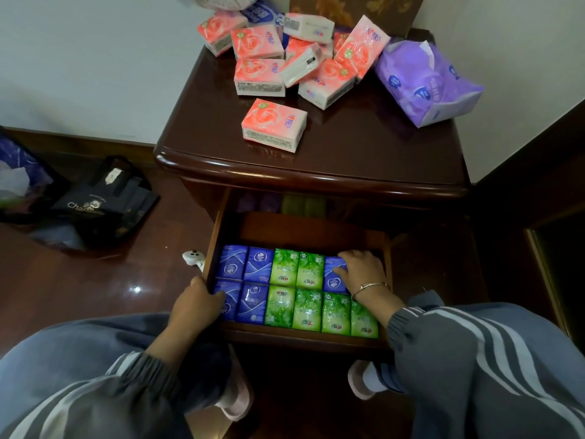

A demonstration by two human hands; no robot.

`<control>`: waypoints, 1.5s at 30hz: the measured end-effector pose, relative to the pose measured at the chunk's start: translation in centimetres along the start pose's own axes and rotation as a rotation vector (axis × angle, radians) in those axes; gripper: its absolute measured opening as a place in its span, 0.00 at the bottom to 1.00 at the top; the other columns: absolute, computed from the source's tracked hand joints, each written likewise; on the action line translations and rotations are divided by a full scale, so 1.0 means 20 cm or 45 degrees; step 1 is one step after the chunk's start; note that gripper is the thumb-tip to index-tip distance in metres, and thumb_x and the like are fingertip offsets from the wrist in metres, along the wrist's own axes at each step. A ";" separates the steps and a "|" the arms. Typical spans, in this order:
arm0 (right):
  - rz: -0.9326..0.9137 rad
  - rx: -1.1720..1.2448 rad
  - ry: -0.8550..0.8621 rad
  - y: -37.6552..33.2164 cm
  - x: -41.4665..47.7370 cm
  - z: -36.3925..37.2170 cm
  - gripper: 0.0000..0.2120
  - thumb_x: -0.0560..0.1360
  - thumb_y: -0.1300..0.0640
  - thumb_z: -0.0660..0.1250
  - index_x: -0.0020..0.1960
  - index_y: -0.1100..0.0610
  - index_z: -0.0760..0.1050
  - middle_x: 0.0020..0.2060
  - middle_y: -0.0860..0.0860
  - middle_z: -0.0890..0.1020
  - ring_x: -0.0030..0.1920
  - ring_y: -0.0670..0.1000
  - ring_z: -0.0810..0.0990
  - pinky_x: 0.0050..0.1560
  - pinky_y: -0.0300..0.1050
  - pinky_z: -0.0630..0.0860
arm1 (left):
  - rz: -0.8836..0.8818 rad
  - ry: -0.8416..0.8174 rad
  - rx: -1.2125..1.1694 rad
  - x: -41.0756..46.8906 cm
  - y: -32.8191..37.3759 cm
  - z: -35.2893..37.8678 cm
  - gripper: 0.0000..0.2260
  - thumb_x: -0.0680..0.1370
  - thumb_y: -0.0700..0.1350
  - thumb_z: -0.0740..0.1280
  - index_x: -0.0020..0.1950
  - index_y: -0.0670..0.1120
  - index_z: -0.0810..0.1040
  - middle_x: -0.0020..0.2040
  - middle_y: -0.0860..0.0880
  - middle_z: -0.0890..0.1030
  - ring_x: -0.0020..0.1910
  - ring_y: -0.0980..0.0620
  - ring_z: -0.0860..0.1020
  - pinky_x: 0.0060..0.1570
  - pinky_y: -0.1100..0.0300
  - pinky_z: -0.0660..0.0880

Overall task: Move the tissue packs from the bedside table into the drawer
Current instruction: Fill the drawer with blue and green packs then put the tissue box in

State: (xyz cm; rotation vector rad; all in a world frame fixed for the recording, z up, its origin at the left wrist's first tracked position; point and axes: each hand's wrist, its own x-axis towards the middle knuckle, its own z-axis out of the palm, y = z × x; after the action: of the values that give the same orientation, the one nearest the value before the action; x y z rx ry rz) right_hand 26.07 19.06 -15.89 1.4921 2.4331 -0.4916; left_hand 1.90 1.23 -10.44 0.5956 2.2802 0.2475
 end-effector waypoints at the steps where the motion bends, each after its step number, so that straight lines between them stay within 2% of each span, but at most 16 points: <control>1: -0.018 -0.084 -0.001 0.00 -0.02 0.02 0.23 0.77 0.45 0.58 0.70 0.51 0.65 0.68 0.51 0.71 0.70 0.54 0.64 0.66 0.50 0.60 | 0.003 -0.001 -0.007 0.00 0.00 0.00 0.19 0.76 0.47 0.64 0.63 0.39 0.68 0.59 0.39 0.77 0.56 0.39 0.77 0.48 0.54 0.70; 4: -0.105 -0.130 -0.038 0.03 -0.04 0.04 0.27 0.78 0.41 0.53 0.74 0.50 0.57 0.72 0.49 0.66 0.75 0.51 0.52 0.72 0.57 0.48 | 0.007 -0.003 -0.018 0.00 0.00 0.01 0.20 0.76 0.46 0.64 0.64 0.39 0.67 0.60 0.39 0.76 0.57 0.39 0.76 0.54 0.51 0.73; 6: -0.155 -0.087 -0.159 0.06 -0.02 0.02 0.33 0.77 0.38 0.55 0.76 0.52 0.52 0.75 0.49 0.60 0.76 0.51 0.47 0.73 0.59 0.44 | 0.011 0.002 -0.023 0.00 0.00 0.02 0.20 0.76 0.46 0.64 0.65 0.39 0.66 0.60 0.39 0.76 0.57 0.39 0.76 0.55 0.50 0.74; 9: -0.165 -0.030 -0.335 0.07 0.00 -0.03 0.37 0.75 0.40 0.61 0.76 0.52 0.48 0.76 0.51 0.56 0.75 0.53 0.53 0.72 0.57 0.51 | 0.017 0.005 -0.035 0.01 0.00 0.02 0.20 0.76 0.46 0.64 0.64 0.40 0.66 0.60 0.40 0.76 0.55 0.41 0.77 0.52 0.51 0.74; 12: -0.128 -0.083 -0.305 0.04 0.00 -0.04 0.38 0.74 0.42 0.63 0.76 0.51 0.49 0.75 0.50 0.58 0.74 0.53 0.58 0.71 0.54 0.57 | 0.025 0.018 -0.026 0.02 -0.01 0.03 0.19 0.76 0.46 0.64 0.64 0.40 0.67 0.59 0.40 0.76 0.55 0.41 0.77 0.52 0.51 0.73; 17: -0.081 -0.324 -0.356 0.03 -0.01 -0.02 0.40 0.75 0.39 0.59 0.76 0.49 0.40 0.76 0.45 0.37 0.76 0.51 0.41 0.73 0.57 0.49 | 0.035 0.011 -0.042 0.03 -0.02 0.04 0.20 0.76 0.47 0.65 0.64 0.41 0.66 0.59 0.41 0.76 0.54 0.42 0.77 0.51 0.51 0.74; 21: -0.023 -0.344 -0.397 0.02 -0.02 0.01 0.40 0.77 0.38 0.54 0.75 0.51 0.33 0.76 0.46 0.37 0.76 0.51 0.40 0.73 0.57 0.42 | 0.039 0.042 -0.018 0.05 -0.03 0.05 0.21 0.75 0.47 0.65 0.64 0.41 0.66 0.59 0.41 0.76 0.54 0.42 0.77 0.46 0.54 0.71; 24: -0.022 -0.390 -0.313 0.01 -0.05 -0.02 0.41 0.76 0.37 0.55 0.75 0.53 0.34 0.76 0.48 0.38 0.76 0.52 0.38 0.73 0.59 0.41 | 0.041 0.052 -0.017 0.05 -0.03 0.06 0.21 0.75 0.47 0.65 0.64 0.40 0.66 0.59 0.41 0.76 0.55 0.41 0.77 0.46 0.55 0.70; 27: -0.023 -0.308 -0.208 -0.03 -0.09 -0.09 0.41 0.76 0.38 0.57 0.76 0.53 0.37 0.77 0.49 0.40 0.76 0.53 0.40 0.73 0.59 0.45 | 0.046 0.084 -0.015 0.05 -0.02 0.06 0.20 0.75 0.46 0.65 0.63 0.38 0.67 0.59 0.39 0.76 0.56 0.39 0.76 0.46 0.55 0.68; 30: -0.107 -0.199 -0.191 -0.10 -0.19 -0.24 0.34 0.77 0.41 0.56 0.76 0.53 0.48 0.77 0.50 0.47 0.77 0.53 0.46 0.73 0.56 0.51 | 0.044 0.097 -0.038 0.02 -0.02 0.05 0.19 0.75 0.45 0.65 0.62 0.37 0.68 0.59 0.38 0.77 0.56 0.39 0.76 0.46 0.56 0.67; 33: -0.265 -0.028 0.014 -0.13 -0.33 -0.45 0.25 0.77 0.45 0.59 0.71 0.52 0.64 0.73 0.51 0.63 0.73 0.53 0.61 0.69 0.51 0.63 | 0.126 0.136 -0.160 -0.01 -0.01 0.02 0.10 0.74 0.42 0.65 0.54 0.43 0.70 0.51 0.42 0.77 0.52 0.40 0.77 0.44 0.57 0.66; 35: -0.383 0.129 0.402 -0.11 -0.42 -0.61 0.17 0.76 0.50 0.63 0.63 0.53 0.74 0.63 0.52 0.76 0.63 0.54 0.73 0.62 0.51 0.70 | 0.210 0.231 -0.256 -0.04 0.00 -0.02 0.08 0.74 0.40 0.65 0.45 0.50 0.69 0.44 0.46 0.75 0.53 0.39 0.77 0.45 0.57 0.66; 37: -0.399 0.239 0.859 -0.04 -0.45 -0.79 0.12 0.72 0.55 0.64 0.53 0.56 0.79 0.50 0.54 0.82 0.53 0.57 0.79 0.54 0.54 0.75 | 0.245 0.348 -0.374 -0.06 0.03 -0.09 0.10 0.75 0.40 0.65 0.56 0.46 0.74 0.51 0.43 0.79 0.59 0.40 0.76 0.52 0.54 0.69; 39: -0.266 0.279 1.126 0.05 -0.42 -0.95 0.13 0.70 0.57 0.63 0.52 0.58 0.79 0.48 0.56 0.82 0.52 0.60 0.78 0.54 0.54 0.73 | 0.270 0.504 -0.543 -0.08 0.08 -0.21 0.20 0.75 0.40 0.64 0.67 0.40 0.71 0.62 0.40 0.77 0.62 0.41 0.74 0.60 0.51 0.69; 41: -0.088 0.279 1.209 0.14 -0.34 -1.07 0.16 0.71 0.54 0.63 0.56 0.59 0.76 0.51 0.58 0.80 0.53 0.62 0.76 0.56 0.53 0.69 | 0.391 0.684 -0.668 -0.11 0.15 -0.35 0.19 0.75 0.39 0.63 0.66 0.42 0.72 0.62 0.42 0.77 0.59 0.45 0.76 0.59 0.51 0.70; 45: 0.132 0.296 1.133 0.18 -0.12 -1.18 0.29 0.71 0.44 0.67 0.67 0.57 0.68 0.60 0.60 0.73 0.61 0.63 0.70 0.60 0.56 0.68 | 0.716 0.904 -0.757 -0.20 0.40 -0.60 0.15 0.74 0.38 0.62 0.61 0.45 0.73 0.56 0.46 0.78 0.50 0.51 0.77 0.50 0.58 0.70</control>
State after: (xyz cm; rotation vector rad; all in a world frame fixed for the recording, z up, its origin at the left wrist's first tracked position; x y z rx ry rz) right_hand 29.58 28.26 6.04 2.2958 2.9580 -0.0738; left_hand -1.56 6.23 3.21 0.9037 2.4238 1.5563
